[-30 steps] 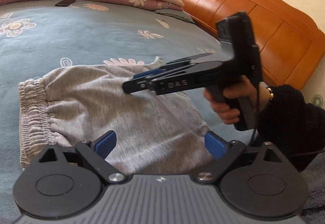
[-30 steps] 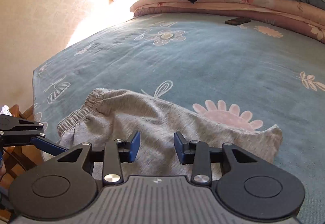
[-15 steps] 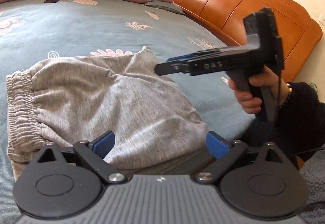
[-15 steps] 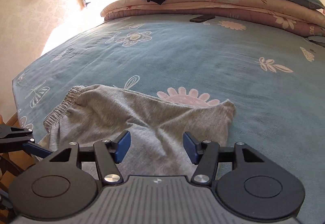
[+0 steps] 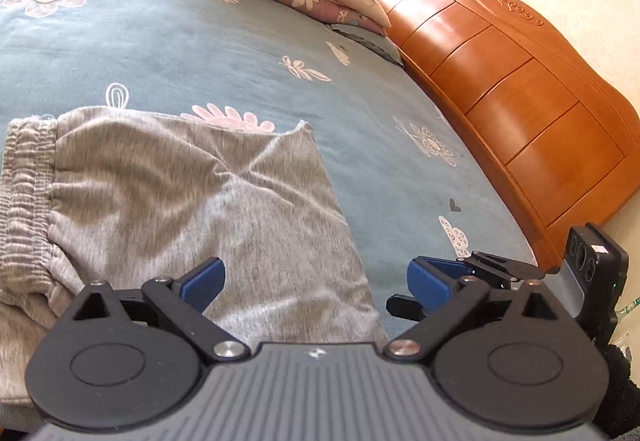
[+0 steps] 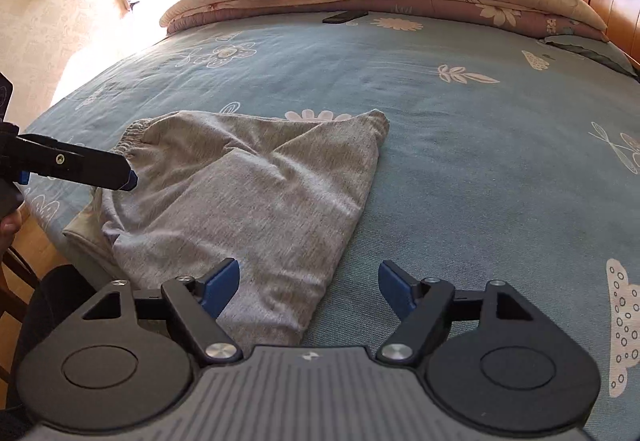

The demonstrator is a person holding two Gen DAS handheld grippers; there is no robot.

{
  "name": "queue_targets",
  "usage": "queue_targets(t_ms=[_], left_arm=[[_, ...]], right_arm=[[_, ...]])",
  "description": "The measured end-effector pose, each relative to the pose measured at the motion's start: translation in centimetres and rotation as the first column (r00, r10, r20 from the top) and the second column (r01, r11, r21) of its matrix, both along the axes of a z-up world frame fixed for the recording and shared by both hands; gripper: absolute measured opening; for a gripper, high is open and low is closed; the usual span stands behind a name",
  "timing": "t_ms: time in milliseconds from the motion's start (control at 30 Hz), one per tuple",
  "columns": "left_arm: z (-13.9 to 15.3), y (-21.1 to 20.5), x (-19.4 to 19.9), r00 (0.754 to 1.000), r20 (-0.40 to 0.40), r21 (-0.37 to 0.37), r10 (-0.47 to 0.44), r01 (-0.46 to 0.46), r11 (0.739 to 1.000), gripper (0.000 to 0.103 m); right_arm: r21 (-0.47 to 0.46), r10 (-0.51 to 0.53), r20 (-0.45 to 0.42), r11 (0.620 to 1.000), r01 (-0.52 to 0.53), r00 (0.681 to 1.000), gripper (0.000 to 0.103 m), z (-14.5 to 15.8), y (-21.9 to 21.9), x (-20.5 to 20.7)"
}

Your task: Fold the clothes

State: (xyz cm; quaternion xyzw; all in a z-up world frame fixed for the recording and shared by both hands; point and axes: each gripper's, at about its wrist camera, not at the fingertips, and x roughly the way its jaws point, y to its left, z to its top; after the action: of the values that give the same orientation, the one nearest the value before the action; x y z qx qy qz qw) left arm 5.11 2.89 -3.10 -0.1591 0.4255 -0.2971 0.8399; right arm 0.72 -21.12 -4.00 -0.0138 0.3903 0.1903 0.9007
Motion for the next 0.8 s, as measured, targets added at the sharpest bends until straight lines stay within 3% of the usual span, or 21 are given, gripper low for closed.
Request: queue_targets(t_ms=[100, 167, 233, 300, 400, 533, 633, 700, 800], left_arm=[[-2.6, -0.7, -0.1, 0.997, -0.077, 0.057, -0.010, 0.014, 0.998, 0.097], [-3.3, -0.5, -0.2, 0.997, -0.072, 0.053, 0.003, 0.001, 0.999, 0.097], [-2.6, -0.2, 0.0, 0.997, -0.081, 0.034, 0.018, -0.015, 0.999, 0.097], [-1.3, -0.2, 0.4, 0.999, -0.038, 0.019, 0.023, -0.022, 1.000, 0.097], [1.3, -0.4, 1.8, 0.999, 0.034, -0.006, 0.021, -0.021, 1.000, 0.097], [3.7, -1.6, 6.6, 1.000, 0.013, -0.111, 0.001, 0.001, 0.994, 0.098], [4.1, -3.8, 11.2, 0.996, -0.055, -0.200, -0.063, 0.051, 0.978, 0.099], [3.3, -6.2, 14.5, 0.990, -0.109, -0.213, -0.091, 0.066, 0.975, 0.099], [1.3, -9.4, 18.0, 0.979, -0.172, -0.173, -0.110, 0.080, 0.982, 0.099]], right_arm=[[-0.012, 0.015, -0.004, 1.000, -0.015, 1.000, 0.087, -0.7, 0.5, -0.8], [0.001, 0.017, -0.006, 1.000, -0.017, 1.000, 0.088, -1.0, 0.3, -1.0], [0.041, -0.002, 0.014, 0.999, 0.001, 1.000, 0.088, -0.7, -0.3, -0.7], [0.095, -0.022, 0.066, 0.995, 0.015, 0.998, 0.102, -0.1, -1.3, -0.1], [0.128, -0.033, 0.118, 0.992, 0.018, 0.992, 0.103, 0.7, -2.2, 1.5], [0.227, 0.014, 0.081, 0.973, -0.032, 0.997, 0.103, 0.2, -2.0, 3.5], [0.272, 0.062, 0.080, 0.959, -0.082, 0.995, 0.103, -1.0, -0.4, 3.8], [0.255, 0.091, 0.062, 0.961, -0.104, 0.994, 0.103, -1.9, 0.8, 4.0], [0.215, 0.114, 0.022, 0.970, -0.116, 0.993, 0.103, -3.0, 1.8, 3.9]])
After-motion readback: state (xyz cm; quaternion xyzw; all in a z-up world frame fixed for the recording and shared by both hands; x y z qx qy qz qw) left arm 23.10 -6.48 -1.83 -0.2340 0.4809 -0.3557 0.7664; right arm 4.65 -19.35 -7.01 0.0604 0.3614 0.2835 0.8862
